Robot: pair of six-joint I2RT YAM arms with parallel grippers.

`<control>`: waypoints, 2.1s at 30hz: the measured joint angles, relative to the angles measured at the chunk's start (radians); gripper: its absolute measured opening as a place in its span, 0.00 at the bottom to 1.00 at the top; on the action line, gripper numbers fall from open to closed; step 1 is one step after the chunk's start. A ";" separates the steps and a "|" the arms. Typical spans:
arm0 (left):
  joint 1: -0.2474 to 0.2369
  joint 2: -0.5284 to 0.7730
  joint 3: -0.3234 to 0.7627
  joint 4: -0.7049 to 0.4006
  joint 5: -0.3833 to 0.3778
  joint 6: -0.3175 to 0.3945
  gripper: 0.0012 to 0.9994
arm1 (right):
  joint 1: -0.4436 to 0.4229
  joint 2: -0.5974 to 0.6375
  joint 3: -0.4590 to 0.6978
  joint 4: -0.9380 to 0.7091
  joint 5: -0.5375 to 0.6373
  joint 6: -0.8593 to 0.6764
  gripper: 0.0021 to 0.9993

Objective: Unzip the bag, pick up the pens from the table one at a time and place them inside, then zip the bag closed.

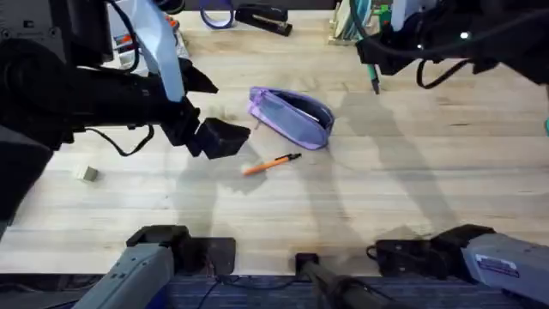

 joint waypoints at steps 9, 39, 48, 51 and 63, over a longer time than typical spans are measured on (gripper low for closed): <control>0.000 0.000 0.000 0.000 0.000 0.000 0.99 | 0.110 -0.082 0.001 -0.118 -0.133 -0.192 0.03; 0.000 0.000 0.000 0.000 0.000 0.000 0.99 | 0.199 0.072 0.001 -0.118 -0.290 -0.329 0.03; 0.000 0.000 0.000 0.000 0.000 0.000 0.99 | 0.207 0.145 0.001 -0.085 -0.291 -0.331 0.03; 0.000 0.000 0.000 0.000 0.000 0.000 0.99 | 0.214 0.165 0.001 -0.062 -0.291 -0.332 0.03; 0.000 0.000 0.000 0.000 0.000 0.000 0.99 | 0.244 0.282 0.002 -0.037 -0.299 -0.334 0.03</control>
